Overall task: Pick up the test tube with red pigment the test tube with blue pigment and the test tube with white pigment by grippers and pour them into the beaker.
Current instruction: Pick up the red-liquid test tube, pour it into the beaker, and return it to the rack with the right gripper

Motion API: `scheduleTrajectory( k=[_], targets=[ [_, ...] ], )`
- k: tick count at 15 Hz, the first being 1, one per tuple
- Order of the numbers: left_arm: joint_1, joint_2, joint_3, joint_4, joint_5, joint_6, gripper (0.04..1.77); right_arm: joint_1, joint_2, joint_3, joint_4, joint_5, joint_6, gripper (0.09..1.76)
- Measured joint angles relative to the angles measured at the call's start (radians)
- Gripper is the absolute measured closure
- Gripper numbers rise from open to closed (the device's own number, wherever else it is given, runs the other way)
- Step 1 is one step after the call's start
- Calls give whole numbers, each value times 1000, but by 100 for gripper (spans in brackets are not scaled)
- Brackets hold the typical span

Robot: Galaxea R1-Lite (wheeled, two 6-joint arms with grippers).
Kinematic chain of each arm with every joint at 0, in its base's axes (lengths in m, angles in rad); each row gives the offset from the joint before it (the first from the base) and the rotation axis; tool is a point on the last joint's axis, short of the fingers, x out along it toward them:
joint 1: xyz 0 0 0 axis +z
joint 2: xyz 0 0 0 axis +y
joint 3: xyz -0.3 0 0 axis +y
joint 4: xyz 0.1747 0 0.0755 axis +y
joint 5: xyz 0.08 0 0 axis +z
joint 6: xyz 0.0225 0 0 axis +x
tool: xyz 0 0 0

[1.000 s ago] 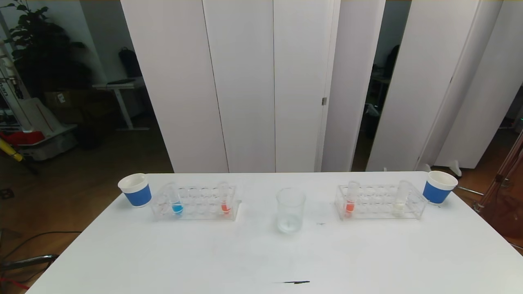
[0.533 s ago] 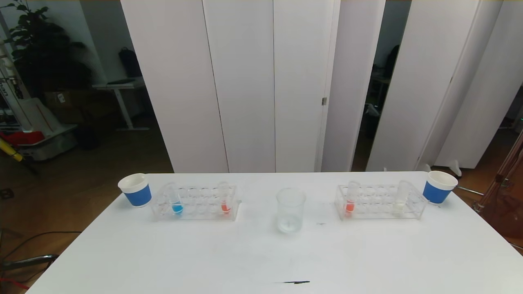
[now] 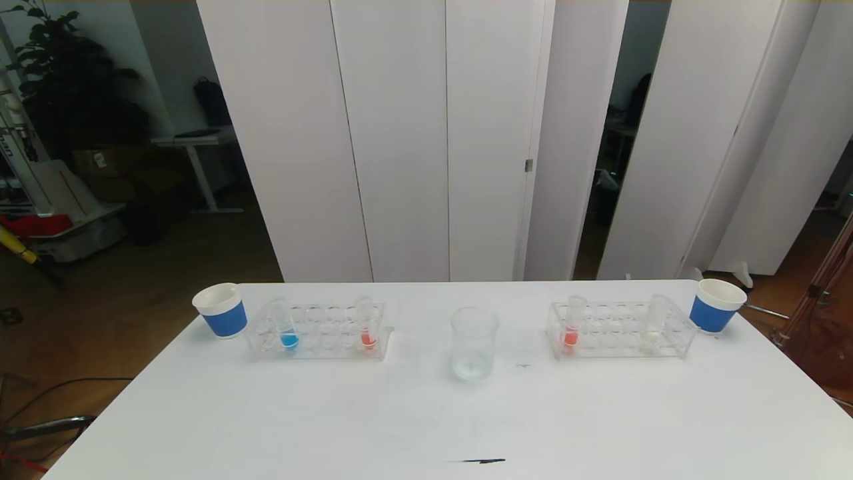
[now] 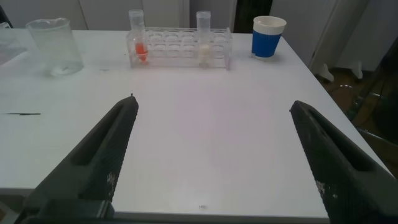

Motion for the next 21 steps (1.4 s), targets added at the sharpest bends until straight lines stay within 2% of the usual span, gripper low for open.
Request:
scheduleTrajectory(
  k=[5, 9, 12, 17, 21],
  targets=[
    [0, 0, 0, 0, 0, 0, 6, 0, 3, -50, 13, 14, -1, 10],
    [0, 0, 0, 0, 0, 0, 6, 0, 74, -165, 6, 13, -4, 10],
    [0, 0, 0, 0, 0, 0, 6, 0, 184, -280, -3, 6, -12, 10],
    [0, 0, 0, 0, 0, 0, 6, 0, 434, -532, -16, 3, -12, 10],
    [0, 0, 0, 0, 0, 0, 6, 0, 645, -666, -99, 2, -11, 10]
  ],
)
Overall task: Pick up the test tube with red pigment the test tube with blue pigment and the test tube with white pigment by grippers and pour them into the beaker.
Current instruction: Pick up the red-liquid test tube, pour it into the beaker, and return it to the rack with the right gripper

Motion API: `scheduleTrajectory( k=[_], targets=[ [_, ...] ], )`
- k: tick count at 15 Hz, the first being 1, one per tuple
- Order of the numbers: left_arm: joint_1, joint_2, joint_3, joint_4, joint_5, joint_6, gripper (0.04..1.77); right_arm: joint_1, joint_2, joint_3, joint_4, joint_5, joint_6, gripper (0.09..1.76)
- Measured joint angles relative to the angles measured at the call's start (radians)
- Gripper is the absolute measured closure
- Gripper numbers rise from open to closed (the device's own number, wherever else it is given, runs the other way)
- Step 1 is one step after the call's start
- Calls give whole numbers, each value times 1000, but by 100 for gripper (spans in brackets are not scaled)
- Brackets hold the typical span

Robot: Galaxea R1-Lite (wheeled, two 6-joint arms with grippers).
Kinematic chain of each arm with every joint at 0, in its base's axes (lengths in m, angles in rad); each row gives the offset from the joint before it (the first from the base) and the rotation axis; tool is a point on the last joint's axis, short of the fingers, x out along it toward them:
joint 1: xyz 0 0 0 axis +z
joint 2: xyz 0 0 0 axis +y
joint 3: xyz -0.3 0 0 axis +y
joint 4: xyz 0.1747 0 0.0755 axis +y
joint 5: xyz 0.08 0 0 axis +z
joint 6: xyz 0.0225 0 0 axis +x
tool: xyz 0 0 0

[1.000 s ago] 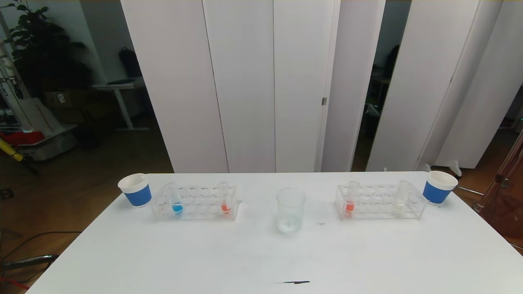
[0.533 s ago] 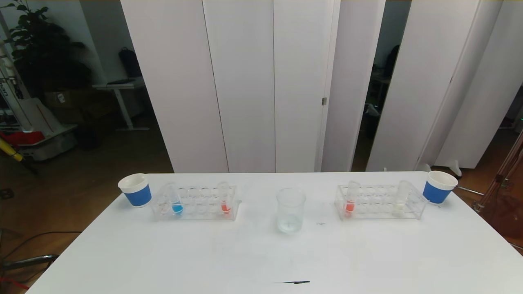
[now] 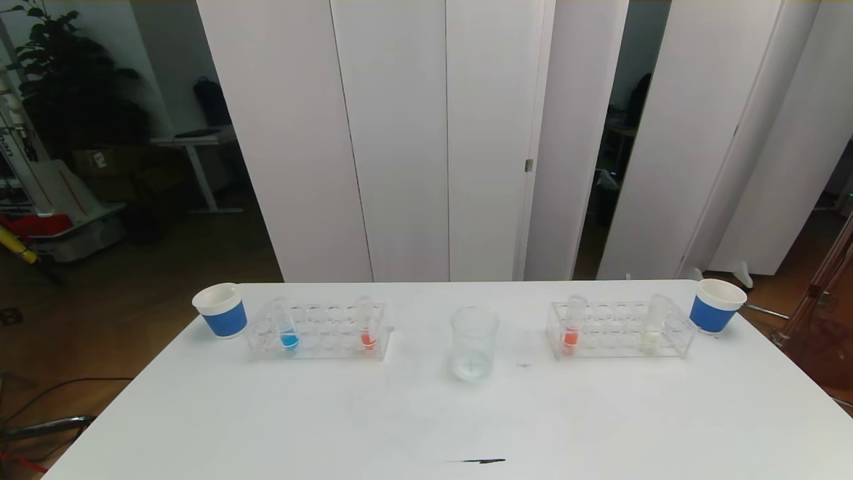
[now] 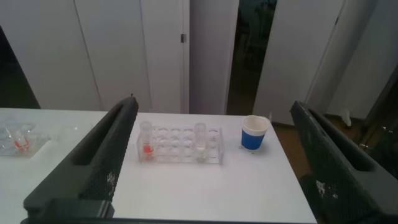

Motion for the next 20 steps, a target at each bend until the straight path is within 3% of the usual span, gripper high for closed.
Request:
scheduleTrajectory(
  k=[4, 10, 12, 14, 17, 20],
  targets=[
    [0, 0, 0, 0, 0, 0, 6, 14, 210, -100, -61, 0, -3, 10],
    [0, 0, 0, 0, 0, 0, 6, 125, 529, -145, -240, -10, 1, 10],
    [0, 0, 0, 0, 0, 0, 6, 172, 610, -125, -294, -48, 15, 10],
    [0, 0, 0, 0, 0, 0, 6, 231, 681, -84, -379, -151, 29, 10],
    [0, 0, 0, 0, 0, 0, 6, 313, 771, 30, -588, -264, 32, 10],
    [0, 0, 0, 0, 0, 0, 6, 364, 864, 160, -801, -317, 36, 10]
  ],
)
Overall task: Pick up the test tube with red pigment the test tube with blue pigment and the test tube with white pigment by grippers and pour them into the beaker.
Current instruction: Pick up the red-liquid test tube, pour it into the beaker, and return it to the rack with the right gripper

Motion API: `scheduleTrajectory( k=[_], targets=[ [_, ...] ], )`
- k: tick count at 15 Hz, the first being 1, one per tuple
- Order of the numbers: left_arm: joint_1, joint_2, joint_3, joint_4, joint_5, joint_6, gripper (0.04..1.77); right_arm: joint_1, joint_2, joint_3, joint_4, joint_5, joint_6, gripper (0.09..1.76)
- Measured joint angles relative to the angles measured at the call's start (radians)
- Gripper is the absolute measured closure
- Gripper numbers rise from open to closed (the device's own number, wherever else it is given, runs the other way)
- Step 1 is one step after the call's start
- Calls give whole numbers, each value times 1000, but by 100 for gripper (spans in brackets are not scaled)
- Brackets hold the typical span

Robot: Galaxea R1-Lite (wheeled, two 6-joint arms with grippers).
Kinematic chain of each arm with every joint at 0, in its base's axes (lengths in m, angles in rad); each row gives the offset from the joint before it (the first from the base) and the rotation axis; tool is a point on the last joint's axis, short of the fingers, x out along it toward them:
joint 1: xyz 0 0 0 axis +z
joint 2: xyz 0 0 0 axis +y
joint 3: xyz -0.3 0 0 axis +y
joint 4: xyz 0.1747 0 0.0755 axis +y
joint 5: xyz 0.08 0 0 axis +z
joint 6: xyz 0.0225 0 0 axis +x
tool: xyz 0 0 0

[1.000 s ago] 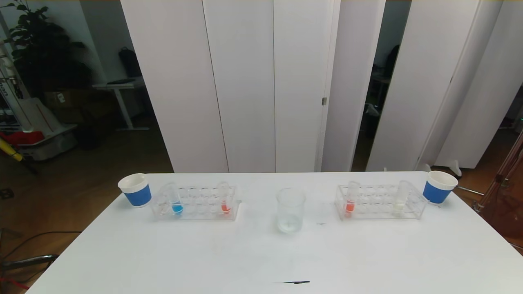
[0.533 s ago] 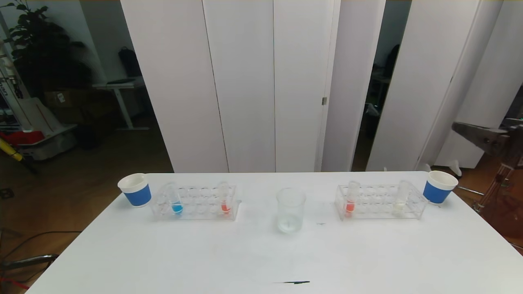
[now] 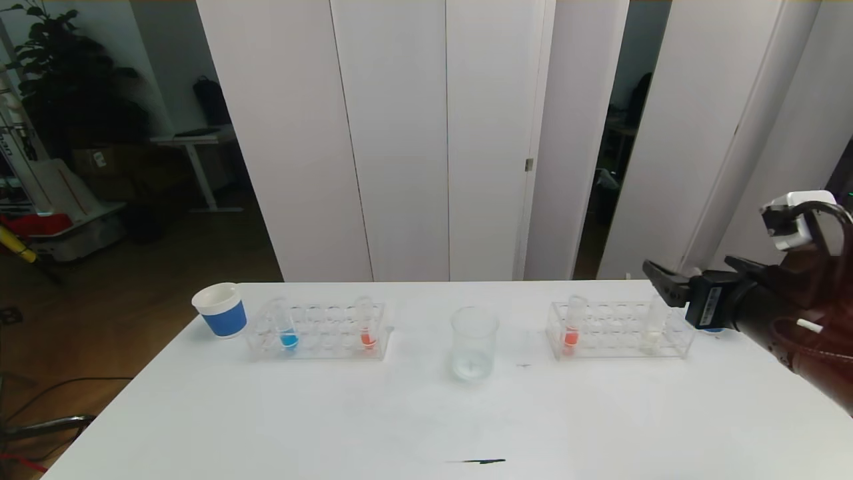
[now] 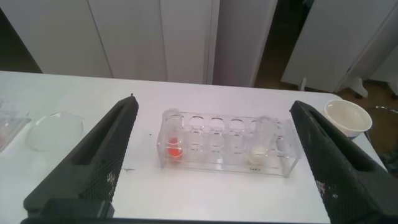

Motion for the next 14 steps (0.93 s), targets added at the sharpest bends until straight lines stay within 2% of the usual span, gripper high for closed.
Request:
scheduleTrajectory(
  k=[3, 7, 10, 14],
  targets=[
    [0, 0, 0, 0, 0, 0, 6, 17, 92, 87, -168, -13, 2, 10],
    [0, 0, 0, 0, 0, 0, 6, 16, 233, 124, -285, -15, 8, 10],
    [0, 0, 0, 0, 0, 0, 6, 9, 339, 91, -313, -15, 8, 10],
    [0, 0, 0, 0, 0, 0, 6, 9, 470, -18, -314, -15, 7, 10]
  ],
)
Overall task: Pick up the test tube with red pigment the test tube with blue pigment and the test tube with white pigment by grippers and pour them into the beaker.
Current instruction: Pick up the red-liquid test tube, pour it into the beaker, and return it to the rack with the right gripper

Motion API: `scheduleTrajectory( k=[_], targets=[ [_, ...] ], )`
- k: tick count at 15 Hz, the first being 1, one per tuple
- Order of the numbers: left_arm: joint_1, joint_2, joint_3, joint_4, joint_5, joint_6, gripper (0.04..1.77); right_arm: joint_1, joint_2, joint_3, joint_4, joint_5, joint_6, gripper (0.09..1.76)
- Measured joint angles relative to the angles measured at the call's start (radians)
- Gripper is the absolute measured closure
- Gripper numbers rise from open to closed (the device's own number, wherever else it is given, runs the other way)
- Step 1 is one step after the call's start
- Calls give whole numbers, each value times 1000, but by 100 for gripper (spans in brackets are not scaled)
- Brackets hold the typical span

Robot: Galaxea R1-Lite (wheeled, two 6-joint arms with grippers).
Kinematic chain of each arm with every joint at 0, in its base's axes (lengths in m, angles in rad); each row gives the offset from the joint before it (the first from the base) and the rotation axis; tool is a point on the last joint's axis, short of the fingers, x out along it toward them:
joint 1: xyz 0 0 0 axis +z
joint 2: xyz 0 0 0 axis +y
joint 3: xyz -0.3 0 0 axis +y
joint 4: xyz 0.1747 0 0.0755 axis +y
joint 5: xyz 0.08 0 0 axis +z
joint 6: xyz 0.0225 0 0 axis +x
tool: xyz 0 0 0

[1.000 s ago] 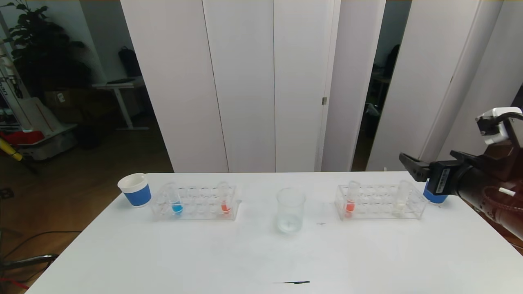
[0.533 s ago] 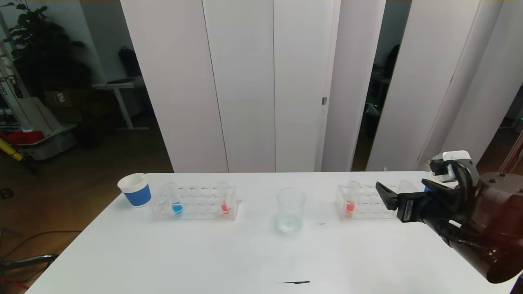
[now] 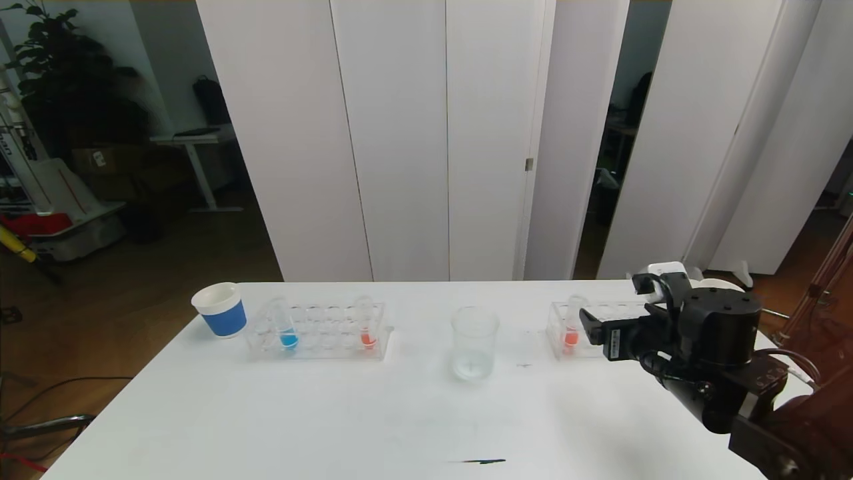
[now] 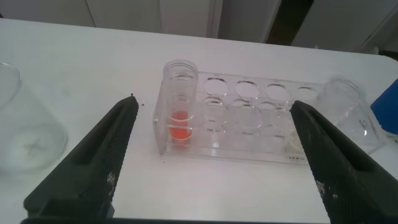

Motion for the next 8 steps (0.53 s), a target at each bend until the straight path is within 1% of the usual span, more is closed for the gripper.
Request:
scheduleTrajectory(
  k=[4, 8],
  targets=[
    [0, 0, 0, 0, 0, 0, 6, 8, 110, -113, 3, 2, -3, 10],
    [0, 0, 0, 0, 0, 0, 6, 13, 194, -196, 5, 4, -7, 10]
  ],
)
